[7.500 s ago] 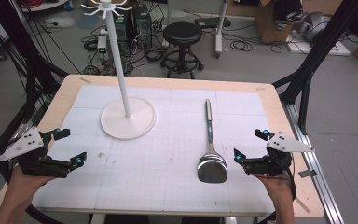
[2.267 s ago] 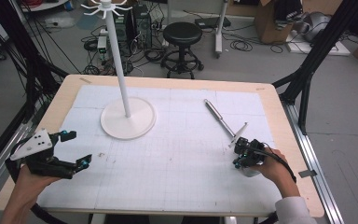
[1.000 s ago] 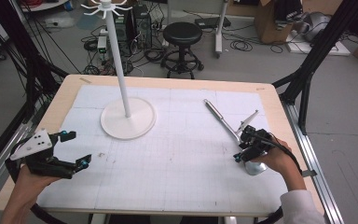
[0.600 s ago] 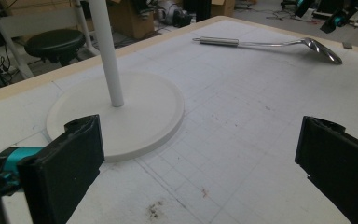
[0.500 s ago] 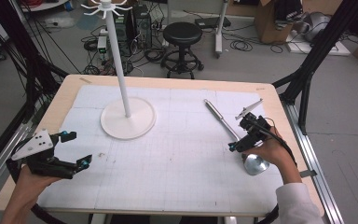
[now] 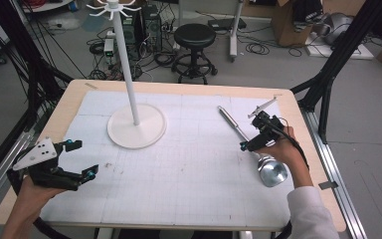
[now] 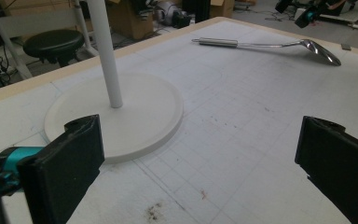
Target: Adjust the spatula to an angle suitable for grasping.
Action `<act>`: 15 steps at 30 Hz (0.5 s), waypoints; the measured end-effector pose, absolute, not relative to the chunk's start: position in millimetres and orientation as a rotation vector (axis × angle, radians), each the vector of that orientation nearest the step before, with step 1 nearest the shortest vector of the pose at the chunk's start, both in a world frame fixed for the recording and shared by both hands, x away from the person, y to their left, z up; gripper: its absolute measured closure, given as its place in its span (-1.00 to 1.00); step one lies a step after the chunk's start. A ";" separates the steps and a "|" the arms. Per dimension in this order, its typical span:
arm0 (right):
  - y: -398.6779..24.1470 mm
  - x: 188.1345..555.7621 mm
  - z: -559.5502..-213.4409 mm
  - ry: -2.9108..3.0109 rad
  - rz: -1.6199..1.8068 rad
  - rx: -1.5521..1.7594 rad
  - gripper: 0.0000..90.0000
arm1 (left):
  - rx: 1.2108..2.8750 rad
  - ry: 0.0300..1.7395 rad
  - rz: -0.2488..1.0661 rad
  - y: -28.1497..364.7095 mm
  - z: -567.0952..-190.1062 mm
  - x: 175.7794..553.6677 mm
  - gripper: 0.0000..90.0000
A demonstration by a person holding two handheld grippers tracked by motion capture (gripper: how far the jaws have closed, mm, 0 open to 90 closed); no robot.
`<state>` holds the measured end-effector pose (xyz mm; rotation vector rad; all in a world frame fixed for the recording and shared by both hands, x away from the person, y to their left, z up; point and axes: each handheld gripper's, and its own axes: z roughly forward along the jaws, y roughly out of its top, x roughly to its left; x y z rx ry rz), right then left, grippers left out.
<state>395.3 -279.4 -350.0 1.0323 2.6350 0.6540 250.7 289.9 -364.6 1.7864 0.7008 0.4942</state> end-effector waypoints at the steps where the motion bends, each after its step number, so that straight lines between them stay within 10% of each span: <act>1: -279.5 397.0 -350.8 2.631 0.655 1.032 -0.99 | 1.792 0.698 0.496 290.0 -364.5 250.7 -0.96; 15: -280.8 417.7 -368.2 2.589 0.664 1.118 -0.99 | 1.784 0.697 0.489 290.2 -364.6 250.0 -0.96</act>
